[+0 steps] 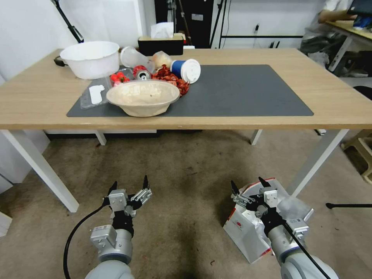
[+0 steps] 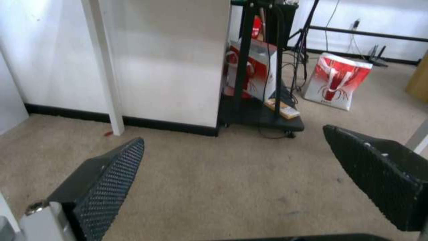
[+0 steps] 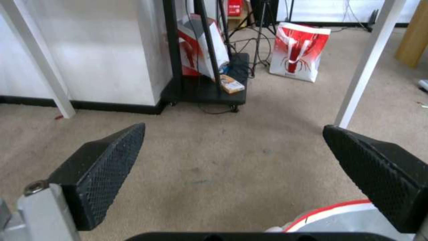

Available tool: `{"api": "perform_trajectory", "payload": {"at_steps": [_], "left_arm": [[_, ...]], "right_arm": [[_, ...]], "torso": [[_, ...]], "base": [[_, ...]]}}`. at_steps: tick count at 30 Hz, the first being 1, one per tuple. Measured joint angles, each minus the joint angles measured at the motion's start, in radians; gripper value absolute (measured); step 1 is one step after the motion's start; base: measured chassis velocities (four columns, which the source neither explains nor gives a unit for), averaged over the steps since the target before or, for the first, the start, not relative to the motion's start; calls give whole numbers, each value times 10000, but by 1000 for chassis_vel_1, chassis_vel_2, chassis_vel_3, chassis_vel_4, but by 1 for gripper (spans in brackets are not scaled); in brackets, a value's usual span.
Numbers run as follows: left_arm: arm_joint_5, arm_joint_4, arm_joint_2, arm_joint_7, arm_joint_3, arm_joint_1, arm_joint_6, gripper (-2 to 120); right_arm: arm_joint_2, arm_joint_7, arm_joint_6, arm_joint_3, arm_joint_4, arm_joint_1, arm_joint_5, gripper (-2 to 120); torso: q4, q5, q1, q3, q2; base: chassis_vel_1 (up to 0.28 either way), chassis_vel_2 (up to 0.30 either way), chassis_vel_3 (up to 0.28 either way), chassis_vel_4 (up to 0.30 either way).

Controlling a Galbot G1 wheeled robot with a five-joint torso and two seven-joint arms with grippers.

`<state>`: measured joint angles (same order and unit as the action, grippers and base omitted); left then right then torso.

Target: Pick up the food delivery bag from the floor and place it on the table.

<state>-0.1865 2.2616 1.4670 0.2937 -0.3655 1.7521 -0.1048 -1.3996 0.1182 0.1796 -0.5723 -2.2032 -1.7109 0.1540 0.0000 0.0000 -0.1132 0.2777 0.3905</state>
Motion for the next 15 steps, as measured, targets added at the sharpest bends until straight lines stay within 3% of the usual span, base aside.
{"api": "perform_trajectory", "payload": {"at_steps": [15], "left_arm": [[37,-72,2,-4,7,-1,100,100]], "right_arm": [[55,19,-28,-32,33,25,1,100]], "torso": [[0,0,196,-383,-577]], "base": [[0,0,0,0]]}}
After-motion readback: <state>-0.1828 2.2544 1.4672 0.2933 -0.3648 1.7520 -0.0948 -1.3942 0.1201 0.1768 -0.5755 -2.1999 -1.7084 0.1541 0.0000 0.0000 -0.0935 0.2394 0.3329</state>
